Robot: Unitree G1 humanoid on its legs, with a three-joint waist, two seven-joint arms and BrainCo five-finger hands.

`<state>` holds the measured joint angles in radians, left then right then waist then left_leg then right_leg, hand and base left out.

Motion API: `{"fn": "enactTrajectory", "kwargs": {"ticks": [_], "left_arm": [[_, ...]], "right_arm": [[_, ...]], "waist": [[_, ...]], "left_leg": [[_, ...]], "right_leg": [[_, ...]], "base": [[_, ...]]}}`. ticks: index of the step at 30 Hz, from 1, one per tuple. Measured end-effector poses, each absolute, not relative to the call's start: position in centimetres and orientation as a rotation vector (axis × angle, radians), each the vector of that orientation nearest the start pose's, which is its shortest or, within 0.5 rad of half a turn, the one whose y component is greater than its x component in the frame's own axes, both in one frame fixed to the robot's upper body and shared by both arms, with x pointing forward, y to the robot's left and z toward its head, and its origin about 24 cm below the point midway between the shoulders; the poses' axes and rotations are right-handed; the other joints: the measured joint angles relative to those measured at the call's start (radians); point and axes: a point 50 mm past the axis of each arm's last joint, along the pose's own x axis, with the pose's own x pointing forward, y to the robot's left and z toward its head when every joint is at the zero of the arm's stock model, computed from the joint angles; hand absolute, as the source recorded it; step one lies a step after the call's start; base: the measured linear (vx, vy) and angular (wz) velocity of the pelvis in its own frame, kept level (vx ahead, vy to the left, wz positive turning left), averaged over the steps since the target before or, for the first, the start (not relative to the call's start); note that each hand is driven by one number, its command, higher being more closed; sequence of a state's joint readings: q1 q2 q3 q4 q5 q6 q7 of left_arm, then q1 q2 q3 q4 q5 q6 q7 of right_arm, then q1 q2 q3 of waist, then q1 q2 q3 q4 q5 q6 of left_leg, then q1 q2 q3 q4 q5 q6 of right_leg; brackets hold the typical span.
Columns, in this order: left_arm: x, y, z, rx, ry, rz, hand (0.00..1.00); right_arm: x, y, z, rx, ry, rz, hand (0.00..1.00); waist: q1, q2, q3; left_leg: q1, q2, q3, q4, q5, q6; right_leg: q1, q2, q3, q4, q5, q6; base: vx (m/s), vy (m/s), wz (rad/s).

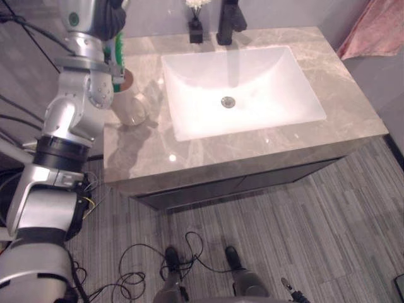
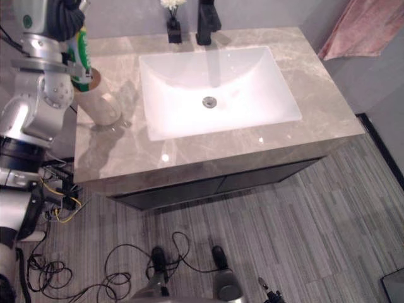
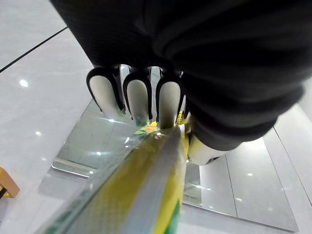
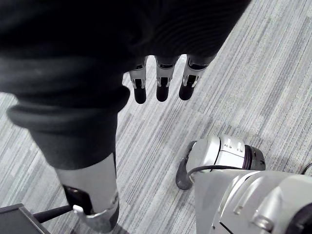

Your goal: Organize washtable

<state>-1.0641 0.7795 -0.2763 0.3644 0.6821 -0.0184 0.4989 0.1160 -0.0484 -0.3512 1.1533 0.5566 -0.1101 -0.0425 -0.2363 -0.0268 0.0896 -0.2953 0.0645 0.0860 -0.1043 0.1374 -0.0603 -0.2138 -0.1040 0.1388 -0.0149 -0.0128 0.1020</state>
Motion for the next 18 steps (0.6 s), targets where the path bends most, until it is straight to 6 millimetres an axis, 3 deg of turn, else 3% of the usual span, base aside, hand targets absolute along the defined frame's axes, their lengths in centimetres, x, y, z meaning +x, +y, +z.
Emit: {"fn": "enactTrajectory", "kwargs": {"ticks": [18], "left_arm": [[33.85, 19.93, 34.73, 1.325, -1.029, 0.619, 1.00]], "right_arm": [[5.59, -21.28, -16.83, 0.563, 1.025, -0.765, 0.00]], "waist": [[0.001, -0.013, 0.043]], "left_leg": [[-0.001, 0.001, -0.002, 0.000, 0.001, 0.001]], "right_leg": [[0.000, 0.001, 0.000, -0.001, 0.002, 0.000]], "base": [[0.00, 0.000, 0.00]]}}
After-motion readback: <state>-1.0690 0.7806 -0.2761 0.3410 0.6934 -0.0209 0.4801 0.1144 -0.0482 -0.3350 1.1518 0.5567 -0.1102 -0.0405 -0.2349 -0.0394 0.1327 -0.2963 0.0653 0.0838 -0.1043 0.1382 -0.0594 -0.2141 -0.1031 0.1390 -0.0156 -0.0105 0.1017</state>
